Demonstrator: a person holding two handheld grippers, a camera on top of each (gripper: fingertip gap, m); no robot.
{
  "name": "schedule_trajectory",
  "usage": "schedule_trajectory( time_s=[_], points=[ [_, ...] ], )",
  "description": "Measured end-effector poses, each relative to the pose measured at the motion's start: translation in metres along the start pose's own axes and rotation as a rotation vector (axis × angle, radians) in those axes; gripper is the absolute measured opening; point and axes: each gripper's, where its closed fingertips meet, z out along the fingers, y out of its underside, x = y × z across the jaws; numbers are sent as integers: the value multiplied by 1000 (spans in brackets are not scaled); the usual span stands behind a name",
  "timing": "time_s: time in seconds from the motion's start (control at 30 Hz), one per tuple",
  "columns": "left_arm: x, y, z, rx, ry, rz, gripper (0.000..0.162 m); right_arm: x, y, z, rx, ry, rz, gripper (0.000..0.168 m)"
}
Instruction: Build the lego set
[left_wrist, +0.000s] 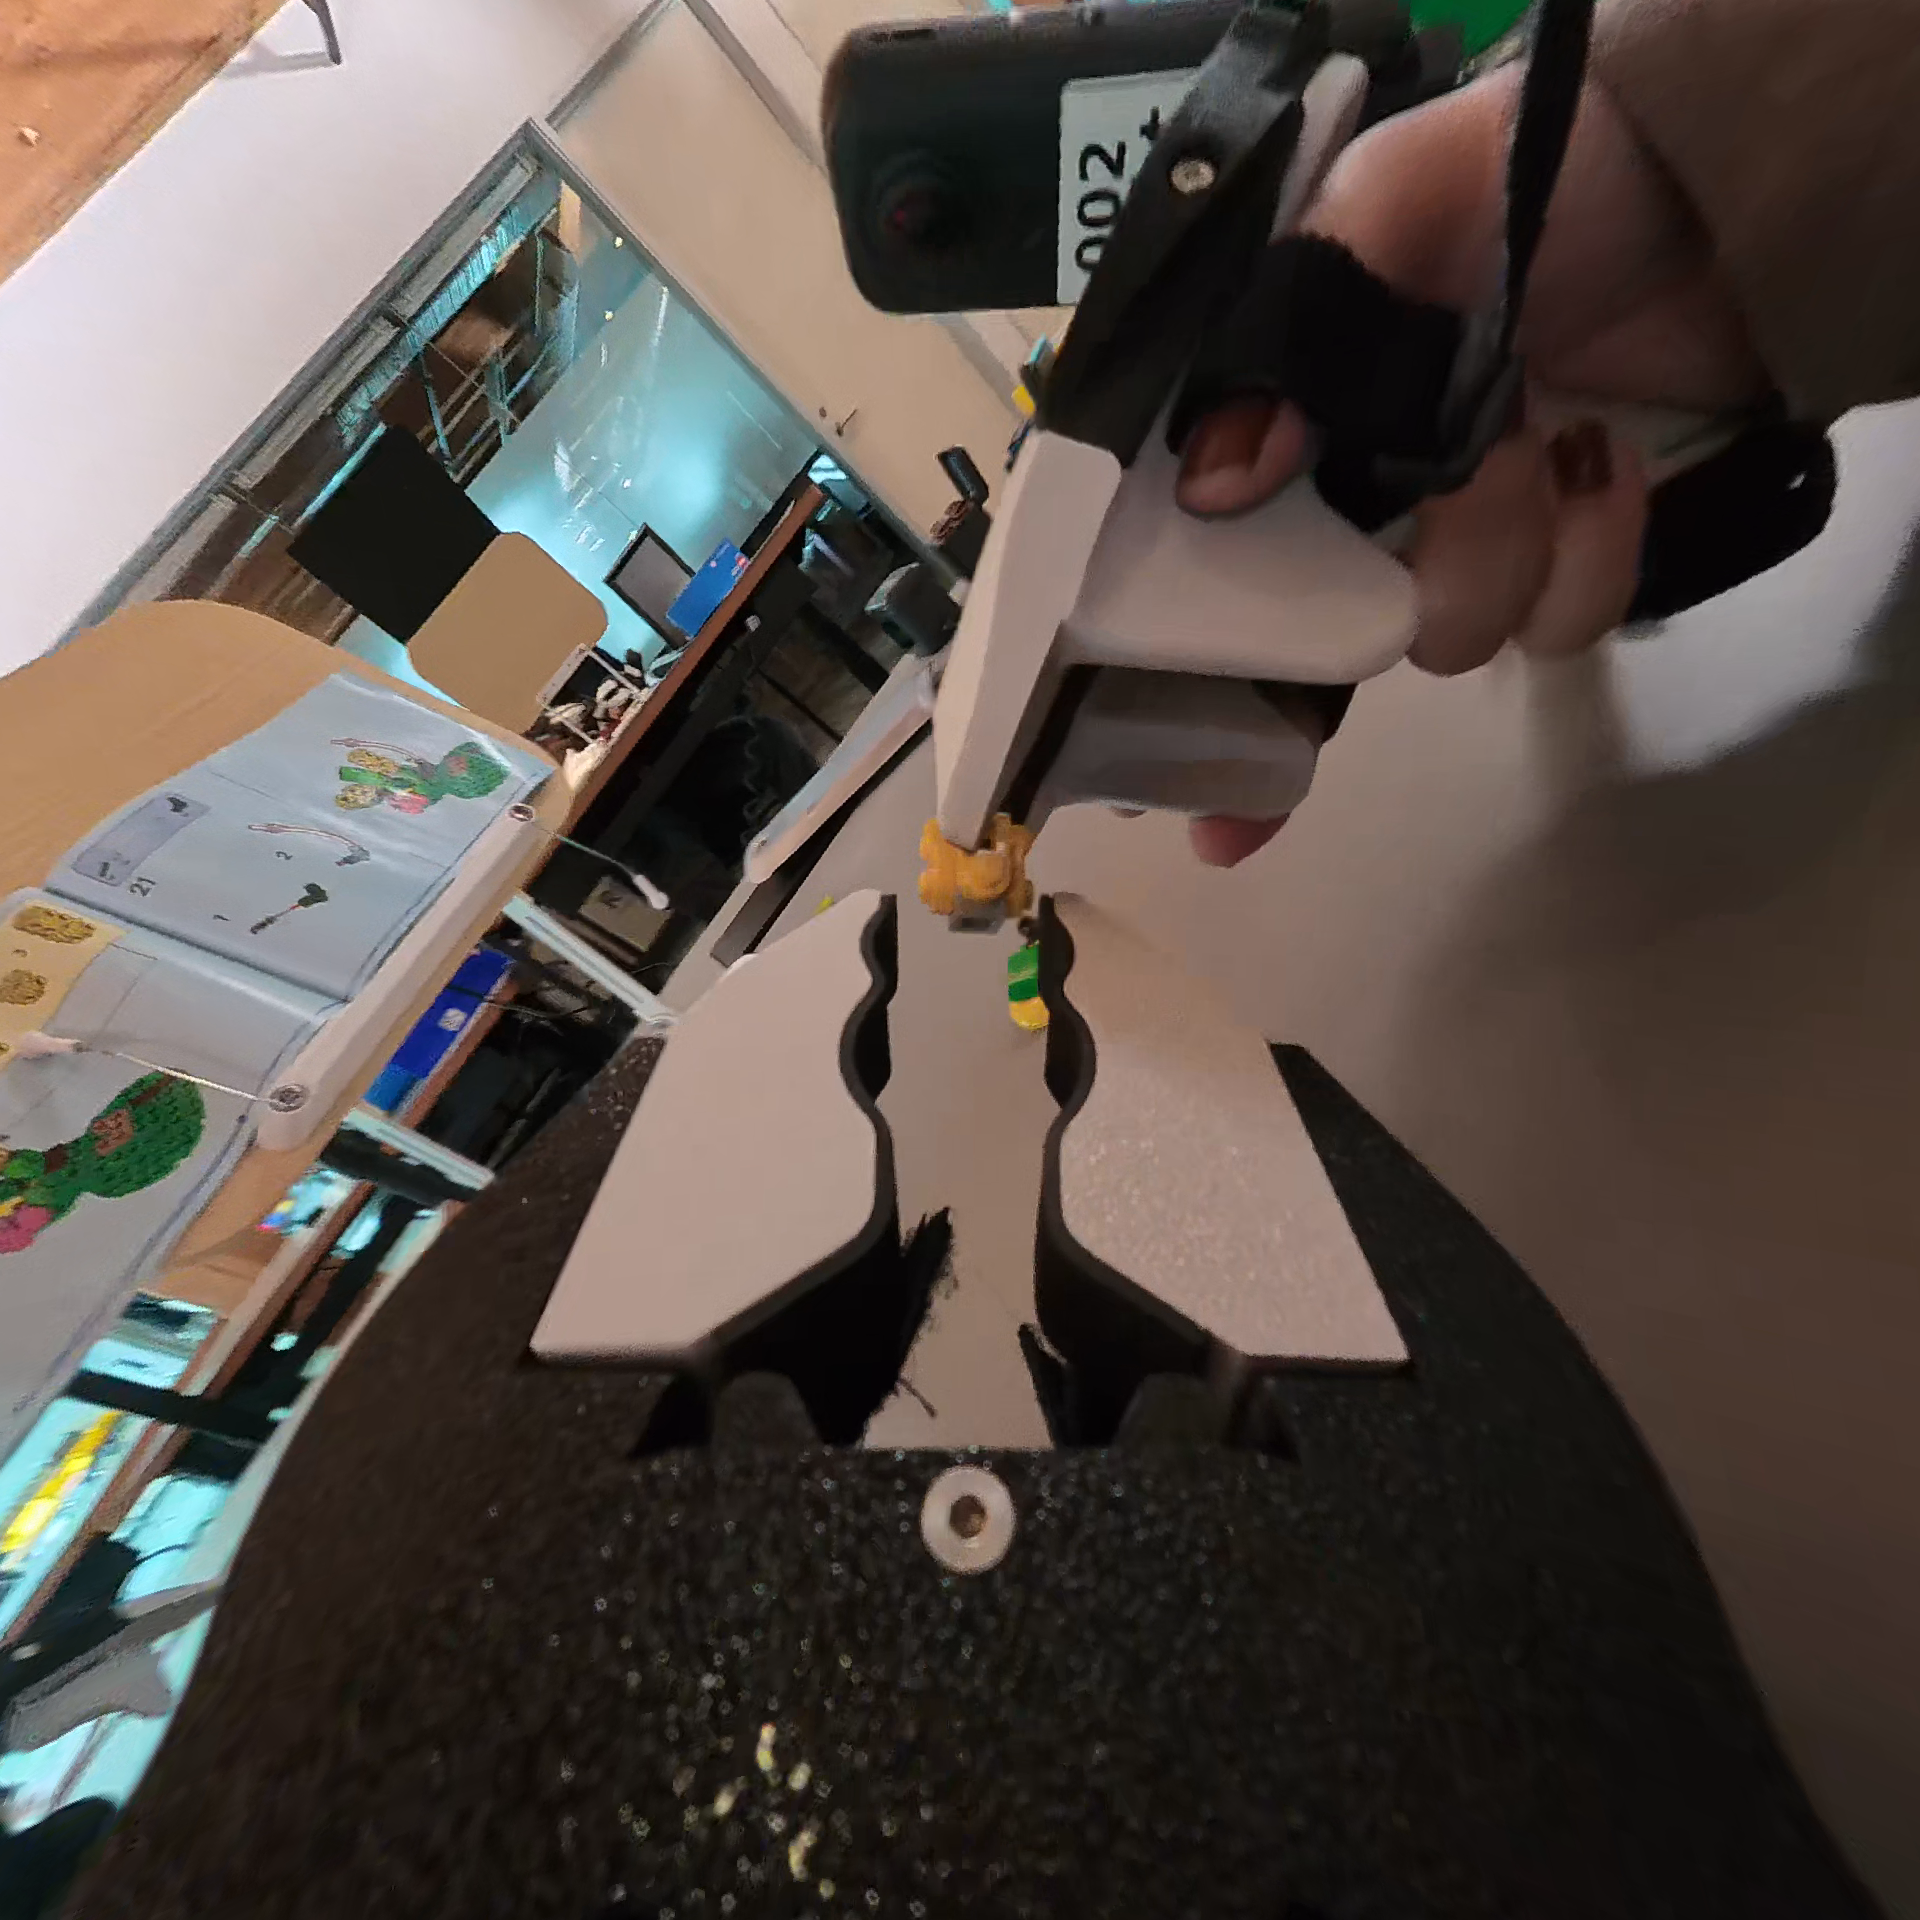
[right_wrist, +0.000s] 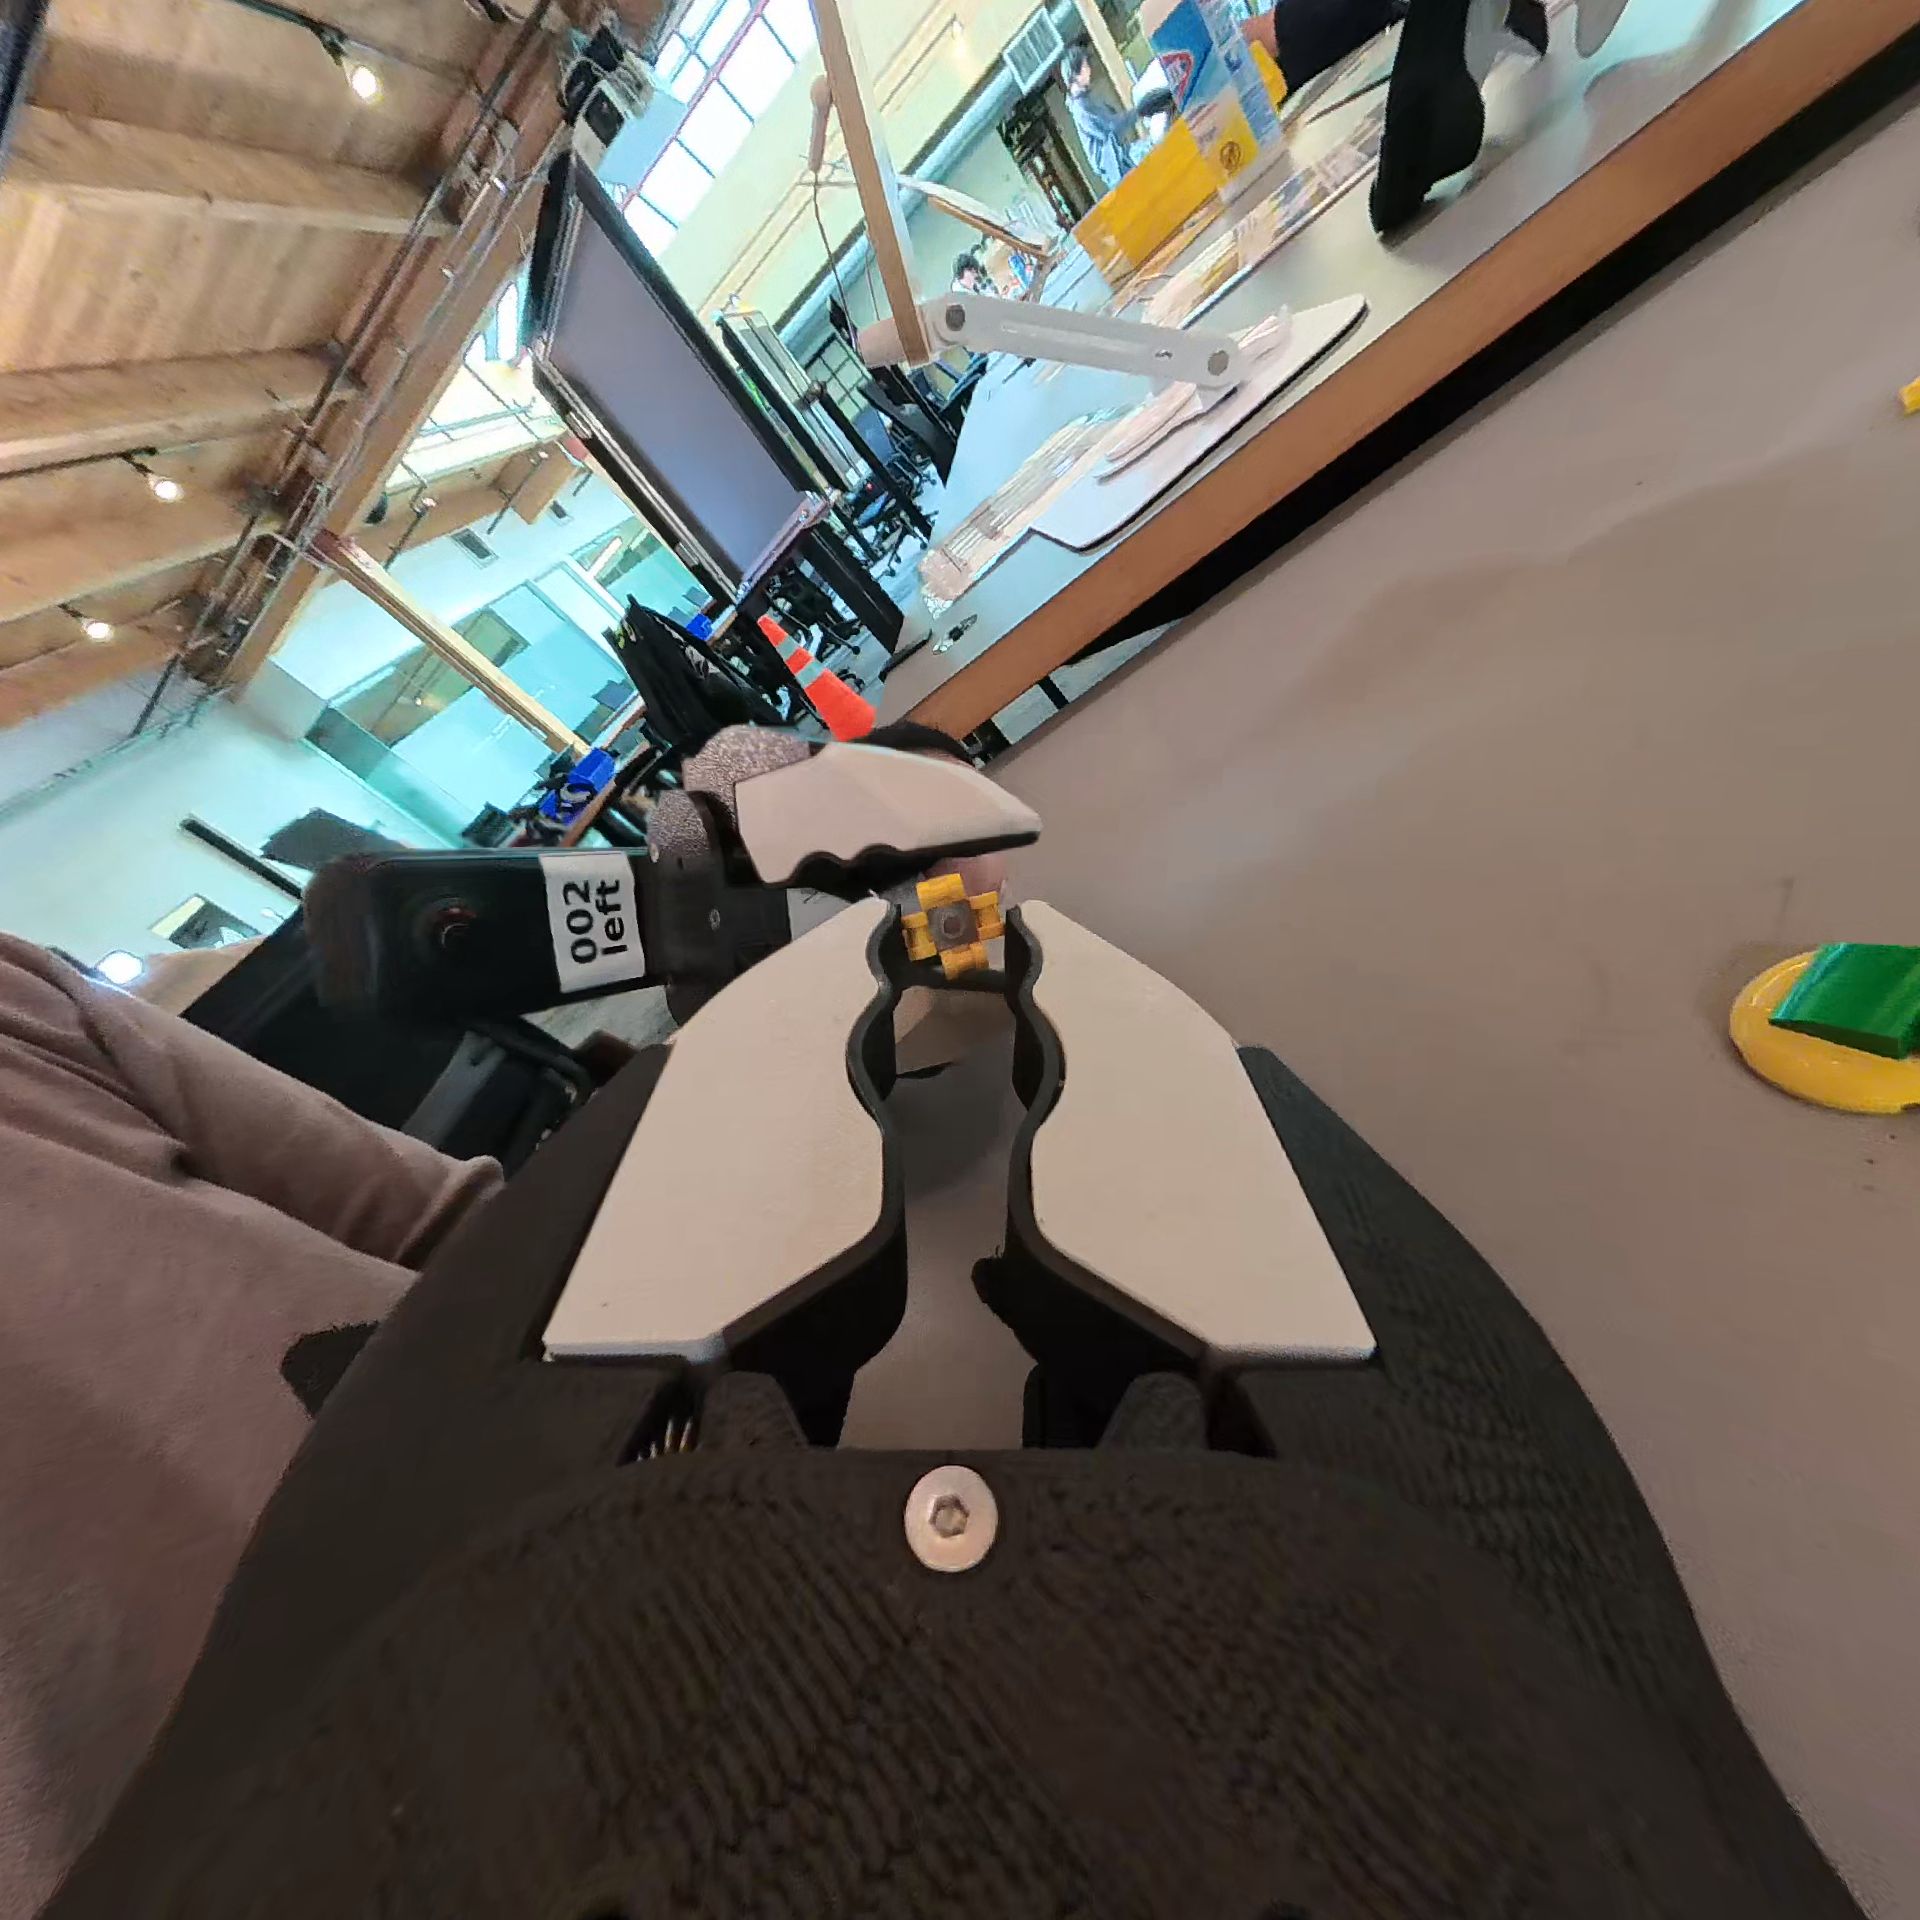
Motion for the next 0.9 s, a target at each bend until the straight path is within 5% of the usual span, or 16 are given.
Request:
schedule_trajectory(
  time_s=[0.37, 0.67, 0.9],
  points=[
    [-9, 21, 15, -229, -191, 289, 22, 13, -2, 1, 25, 129, -62, 16],
    [-16, 17, 20, -259, -290, 273, 31, 18, -5, 1, 52, 258, -196, 17],
    [-18, 20, 20, -300, -324, 324, 16, 18, -4, 3, 50, 270, -209, 16]
  ],
)
